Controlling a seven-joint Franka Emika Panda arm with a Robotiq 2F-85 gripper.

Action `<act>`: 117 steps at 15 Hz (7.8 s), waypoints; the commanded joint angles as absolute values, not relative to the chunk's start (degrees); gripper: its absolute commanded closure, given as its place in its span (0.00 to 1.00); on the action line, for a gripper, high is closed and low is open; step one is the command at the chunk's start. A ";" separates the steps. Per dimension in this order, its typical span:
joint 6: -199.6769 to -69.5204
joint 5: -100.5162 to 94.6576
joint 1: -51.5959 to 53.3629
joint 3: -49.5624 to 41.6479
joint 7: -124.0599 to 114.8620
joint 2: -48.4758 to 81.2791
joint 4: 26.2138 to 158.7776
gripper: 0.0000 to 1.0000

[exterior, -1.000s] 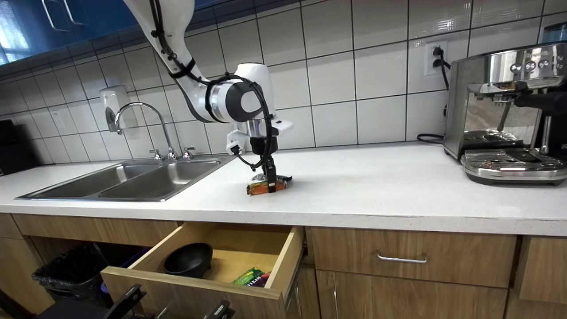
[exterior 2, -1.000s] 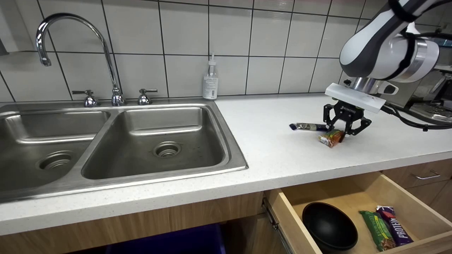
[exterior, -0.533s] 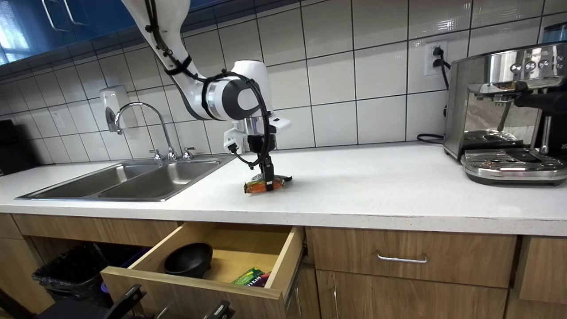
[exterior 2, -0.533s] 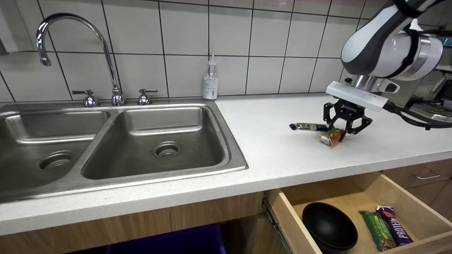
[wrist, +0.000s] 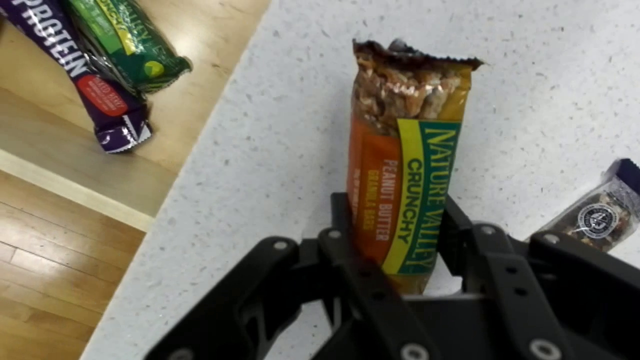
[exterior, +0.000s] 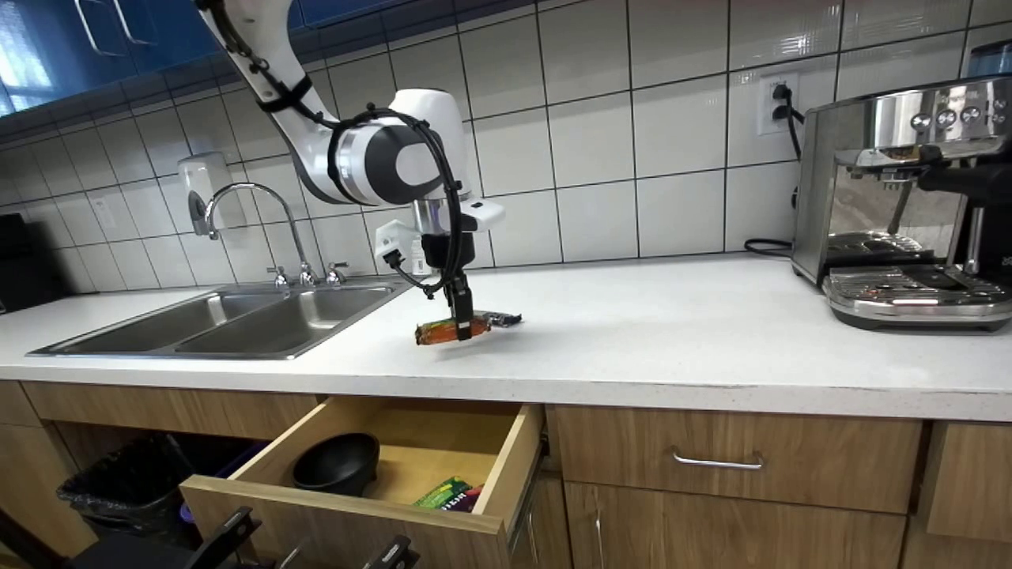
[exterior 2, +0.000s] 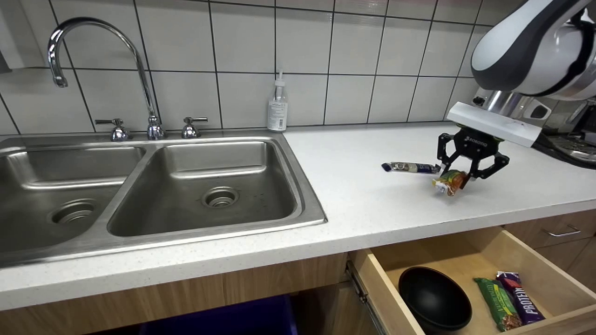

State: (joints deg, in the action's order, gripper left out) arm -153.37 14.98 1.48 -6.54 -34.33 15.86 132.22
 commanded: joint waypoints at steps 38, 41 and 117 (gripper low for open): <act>-161.91 16.22 -3.96 -7.69 -29.54 10.01 152.33 0.82; -161.80 15.79 -3.38 -8.08 -30.09 12.58 150.69 0.82; -143.12 11.12 4.15 -8.29 -53.60 35.53 101.49 0.00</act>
State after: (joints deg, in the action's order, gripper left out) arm -147.10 12.68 3.47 -7.21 -50.50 32.45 106.78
